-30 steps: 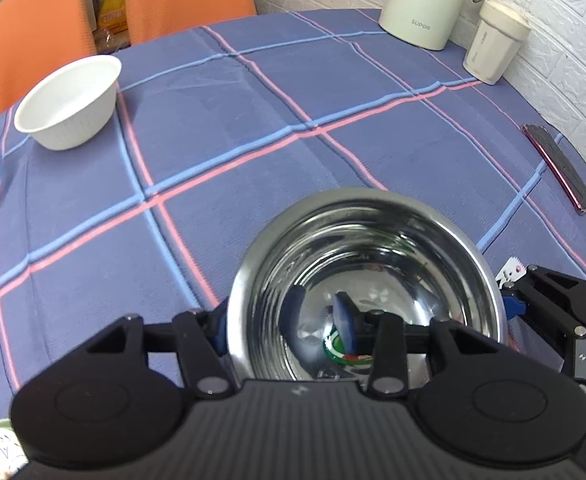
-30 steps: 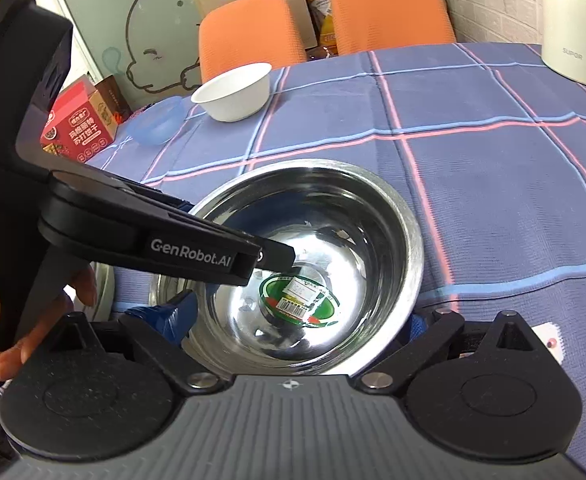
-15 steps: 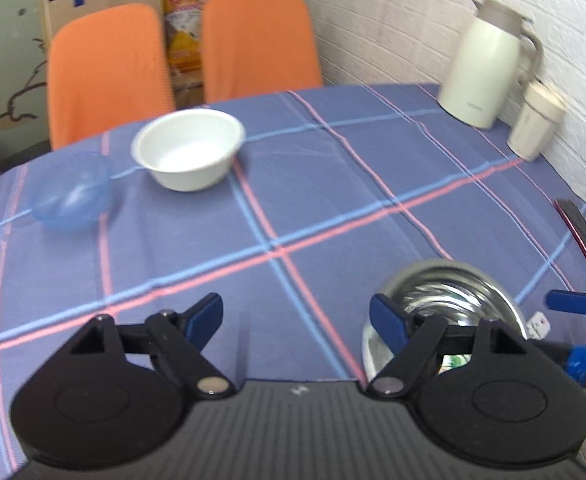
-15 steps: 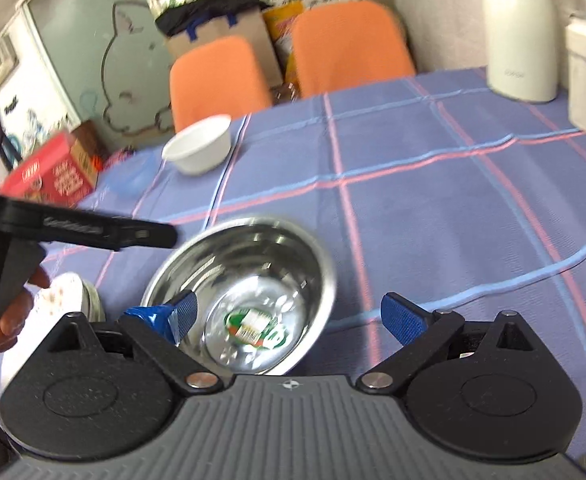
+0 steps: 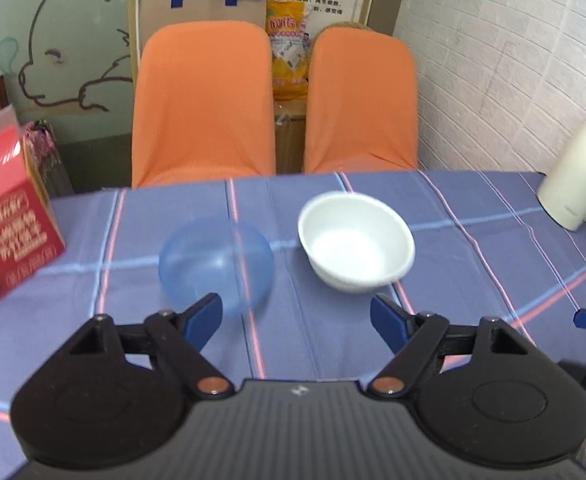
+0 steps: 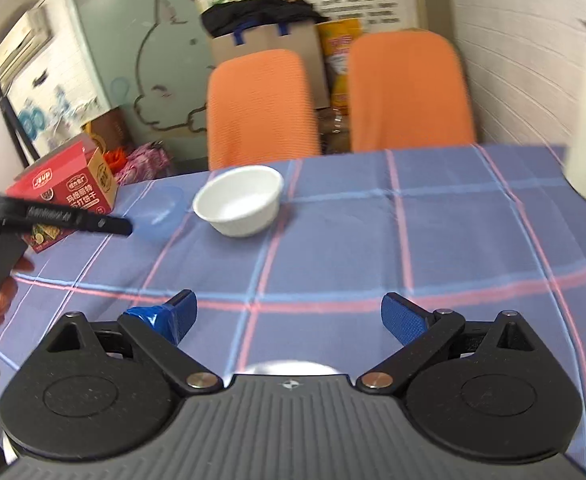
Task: Organize plates and bowls
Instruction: 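Move the left gripper to the white ceramic bowl and grasp its rim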
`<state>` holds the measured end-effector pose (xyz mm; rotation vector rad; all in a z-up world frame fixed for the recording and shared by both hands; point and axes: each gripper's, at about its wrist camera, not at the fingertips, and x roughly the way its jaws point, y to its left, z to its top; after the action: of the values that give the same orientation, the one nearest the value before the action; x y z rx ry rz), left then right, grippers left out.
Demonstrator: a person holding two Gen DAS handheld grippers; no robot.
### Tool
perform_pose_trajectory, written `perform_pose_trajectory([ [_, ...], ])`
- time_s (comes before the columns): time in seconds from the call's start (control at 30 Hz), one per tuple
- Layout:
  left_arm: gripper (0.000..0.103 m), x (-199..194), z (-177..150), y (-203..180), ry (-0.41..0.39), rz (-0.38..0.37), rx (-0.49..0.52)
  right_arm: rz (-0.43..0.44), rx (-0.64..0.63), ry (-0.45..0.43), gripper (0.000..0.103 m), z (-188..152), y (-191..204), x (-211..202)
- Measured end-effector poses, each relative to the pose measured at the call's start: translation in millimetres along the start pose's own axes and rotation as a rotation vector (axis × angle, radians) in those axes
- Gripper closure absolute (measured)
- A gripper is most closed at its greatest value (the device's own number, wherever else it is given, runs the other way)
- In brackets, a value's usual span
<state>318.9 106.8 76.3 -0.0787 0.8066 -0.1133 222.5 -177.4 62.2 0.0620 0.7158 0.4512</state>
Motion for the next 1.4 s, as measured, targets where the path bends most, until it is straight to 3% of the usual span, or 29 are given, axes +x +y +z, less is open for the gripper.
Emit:
perform_pose_trajectory([
  [0.27, 0.023, 69, 59, -13, 0.041, -0.048, 0.037, 0.037, -0.072, 0.101, 0.017, 53, 20, 74],
  [0.43, 0.023, 112, 67, -16, 0.102, -0.041, 0.065, 0.069, -0.004, 0.184, 0.017, 59, 14, 117],
  [0.57, 0.023, 132, 67, -8, 0.129, -0.053, 0.028, 0.045, 0.034, 0.193, 0.017, 62, 9, 137],
  [1.0, 0.023, 155, 67, -13, 0.152, -0.053, 0.05, 0.106, -0.029, 0.219, 0.017, 56, 26, 140],
  [1.17, 0.023, 166, 70, -17, 0.182, -0.054, 0.092, 0.076, -0.09, 0.241, 0.017, 57, 36, 159],
  [1.27, 0.023, 174, 70, -22, 0.228, -0.105, 0.147, 0.064, -0.102, 0.244, 0.017, 58, 37, 168],
  [1.33, 0.027, 179, 69, -24, 0.268, -0.148, 0.172, 0.056, -0.12, 0.25, 0.017, 56, 39, 172],
  [1.37, 0.042, 182, 67, -24, 0.284, -0.153, 0.177, 0.055, -0.132, 0.247, 0.017, 55, 40, 174],
  [1.4, 0.043, 183, 64, -26, 0.286, -0.155, 0.192, 0.053, -0.147, 0.23, 0.017, 55, 42, 174],
])
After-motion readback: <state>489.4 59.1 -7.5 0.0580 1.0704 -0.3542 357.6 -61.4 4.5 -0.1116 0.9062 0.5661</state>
